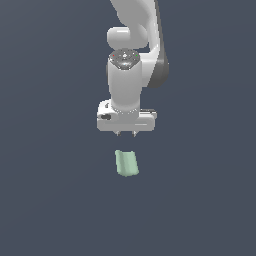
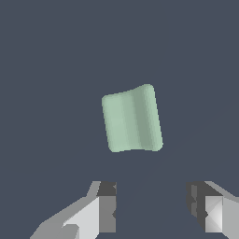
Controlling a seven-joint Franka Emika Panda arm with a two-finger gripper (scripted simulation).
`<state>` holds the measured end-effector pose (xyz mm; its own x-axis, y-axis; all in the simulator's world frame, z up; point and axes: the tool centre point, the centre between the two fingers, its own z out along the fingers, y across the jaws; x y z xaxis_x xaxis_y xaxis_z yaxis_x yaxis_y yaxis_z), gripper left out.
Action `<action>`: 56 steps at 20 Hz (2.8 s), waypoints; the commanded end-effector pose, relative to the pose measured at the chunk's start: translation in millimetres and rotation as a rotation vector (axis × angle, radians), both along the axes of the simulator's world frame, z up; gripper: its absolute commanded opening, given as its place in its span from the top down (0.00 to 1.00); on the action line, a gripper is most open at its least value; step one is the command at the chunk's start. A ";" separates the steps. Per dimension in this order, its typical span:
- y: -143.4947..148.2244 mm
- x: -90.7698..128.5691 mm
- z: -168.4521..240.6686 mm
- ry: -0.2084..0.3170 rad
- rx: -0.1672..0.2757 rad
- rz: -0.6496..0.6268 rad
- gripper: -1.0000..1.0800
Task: Pick up the object and move it to a goal position.
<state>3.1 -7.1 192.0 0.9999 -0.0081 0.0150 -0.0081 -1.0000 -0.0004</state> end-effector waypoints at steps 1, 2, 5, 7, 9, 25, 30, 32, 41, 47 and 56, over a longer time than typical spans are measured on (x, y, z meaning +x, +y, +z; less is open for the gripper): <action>-2.0 0.9 -3.5 0.009 0.010 0.003 0.38; -3.0 1.4 -5.3 0.014 0.016 0.005 0.38; -6.4 3.4 -12.3 0.031 0.040 0.014 0.38; -9.2 5.0 -18.2 0.045 0.062 0.021 0.38; -12.4 6.8 -25.1 0.060 0.088 0.030 0.38; -41.6 25.0 -91.6 0.121 0.464 0.130 0.38; -49.1 30.3 -104.3 0.097 0.577 0.155 0.38; -51.6 32.0 -107.8 0.086 0.613 0.162 0.38; -58.2 36.4 -115.2 0.052 0.700 0.180 0.38; -56.3 35.8 -118.4 0.052 0.699 0.179 0.38; -39.3 33.0 -138.2 0.051 0.702 0.181 0.38</action>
<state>36.1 -47.2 55.1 0.9857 0.1673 0.0192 0.1398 -0.7493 -0.6473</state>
